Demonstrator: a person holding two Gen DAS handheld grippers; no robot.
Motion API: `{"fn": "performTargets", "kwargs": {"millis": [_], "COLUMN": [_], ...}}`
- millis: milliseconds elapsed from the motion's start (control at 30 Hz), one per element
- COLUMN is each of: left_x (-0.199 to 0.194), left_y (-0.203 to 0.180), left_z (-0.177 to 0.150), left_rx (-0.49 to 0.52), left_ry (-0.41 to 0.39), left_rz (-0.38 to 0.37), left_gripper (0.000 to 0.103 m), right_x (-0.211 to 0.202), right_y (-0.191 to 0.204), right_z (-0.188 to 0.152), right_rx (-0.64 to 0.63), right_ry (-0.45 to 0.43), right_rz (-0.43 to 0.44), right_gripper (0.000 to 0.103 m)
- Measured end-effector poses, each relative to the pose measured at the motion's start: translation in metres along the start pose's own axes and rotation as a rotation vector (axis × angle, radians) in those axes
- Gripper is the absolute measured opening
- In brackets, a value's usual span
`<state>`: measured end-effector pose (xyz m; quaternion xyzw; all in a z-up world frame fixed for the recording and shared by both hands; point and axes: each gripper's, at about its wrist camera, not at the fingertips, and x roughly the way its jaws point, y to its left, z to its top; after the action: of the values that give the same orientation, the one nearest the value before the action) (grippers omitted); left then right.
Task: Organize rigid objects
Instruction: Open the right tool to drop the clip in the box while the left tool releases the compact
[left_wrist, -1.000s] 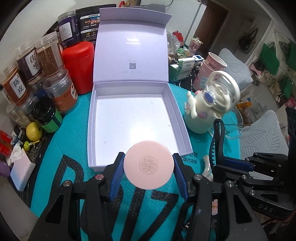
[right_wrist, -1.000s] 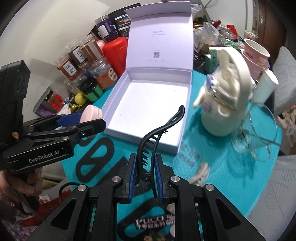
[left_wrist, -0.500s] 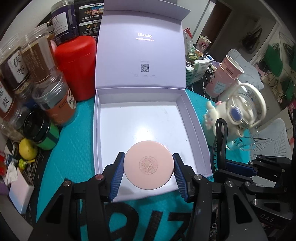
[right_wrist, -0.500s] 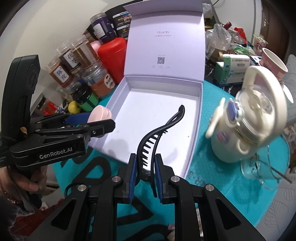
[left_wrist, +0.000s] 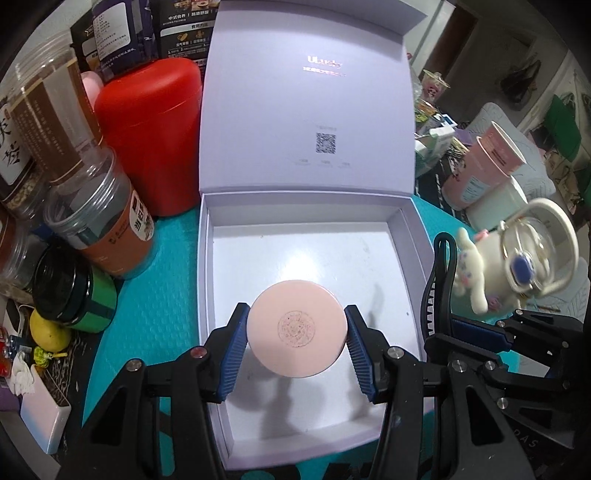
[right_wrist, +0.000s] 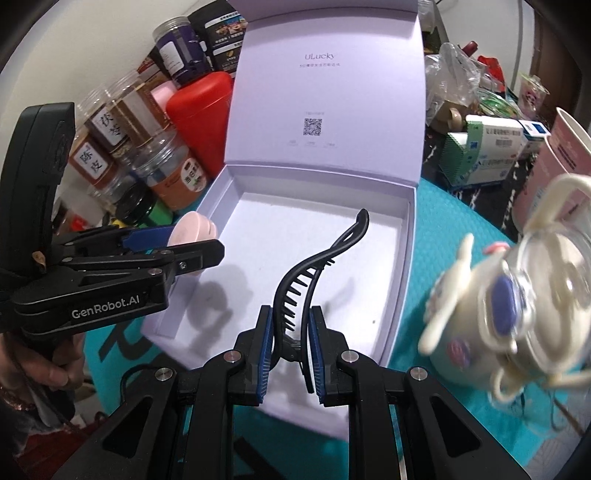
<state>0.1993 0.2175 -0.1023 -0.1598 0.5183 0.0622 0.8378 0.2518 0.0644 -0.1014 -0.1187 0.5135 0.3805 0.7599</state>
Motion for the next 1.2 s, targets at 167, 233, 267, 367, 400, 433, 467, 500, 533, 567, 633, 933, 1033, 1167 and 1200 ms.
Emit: {"fn": "performTargets", "kwargs": {"millis": [167, 233, 267, 367, 400, 433, 467, 500, 533, 567, 633, 933, 1033, 1167, 1200], "left_x": [0.009, 0.013, 0.015, 0.023, 0.026, 0.029, 0.031, 0.033, 0.036, 0.037, 0.040, 0.050, 0.055, 0.052, 0.050], "left_y": [0.000, 0.001, 0.002, 0.005, 0.006, 0.008, 0.009, 0.010, 0.010, 0.009, 0.008, -0.004, -0.007, -0.010, -0.010], "left_z": [0.012, 0.018, 0.020, 0.029, 0.031, 0.033, 0.035, 0.037, 0.039, 0.040, 0.042, 0.042, 0.042, 0.040, 0.039], "left_rx": [0.004, 0.006, 0.005, 0.000, -0.004, -0.010, -0.014, -0.018, -0.019, -0.018, -0.007, 0.034, 0.042, 0.039, 0.038], "left_ry": [-0.017, -0.021, -0.021, -0.010, -0.010, -0.011, -0.011, -0.009, -0.006, -0.005, -0.004, 0.013, 0.048, 0.056, 0.054], "left_rz": [0.019, 0.029, 0.035, 0.056, 0.066, 0.073, 0.077, 0.082, 0.087, 0.091, 0.105, 0.128, 0.143, 0.158, 0.160], "left_gripper": [0.051, 0.051, 0.051, 0.051, 0.051, 0.051, 0.051, 0.051, 0.051, 0.051, 0.051, 0.051, 0.051, 0.052, 0.054], "right_x": [0.010, 0.014, 0.015, 0.022, 0.026, 0.027, 0.030, 0.032, 0.035, 0.036, 0.040, 0.044, 0.045, 0.039, 0.037], "right_y": [-0.003, -0.004, -0.004, -0.005, -0.006, -0.006, -0.008, -0.009, -0.011, -0.012, -0.013, -0.014, -0.013, -0.015, -0.016], "right_z": [0.009, 0.013, 0.014, 0.018, 0.019, 0.021, 0.022, 0.023, 0.024, 0.025, 0.028, 0.033, 0.033, 0.031, 0.030], "right_rx": [-0.008, -0.013, -0.014, -0.022, -0.022, -0.021, -0.018, -0.015, -0.014, -0.013, -0.013, -0.015, -0.015, -0.012, -0.007], "right_ry": [-0.006, -0.003, -0.003, -0.006, -0.005, -0.004, -0.005, -0.005, -0.006, -0.007, -0.008, -0.008, 0.001, 0.003, 0.001], "right_rz": [-0.006, -0.005, -0.005, -0.002, -0.003, -0.002, -0.001, 0.000, 0.001, 0.000, -0.002, -0.013, -0.023, -0.051, -0.050], "right_gripper": [0.019, 0.019, 0.019, 0.019, 0.019, 0.019, 0.019, 0.019, 0.019, 0.019, 0.019, 0.019, 0.020, 0.037, 0.037]}}
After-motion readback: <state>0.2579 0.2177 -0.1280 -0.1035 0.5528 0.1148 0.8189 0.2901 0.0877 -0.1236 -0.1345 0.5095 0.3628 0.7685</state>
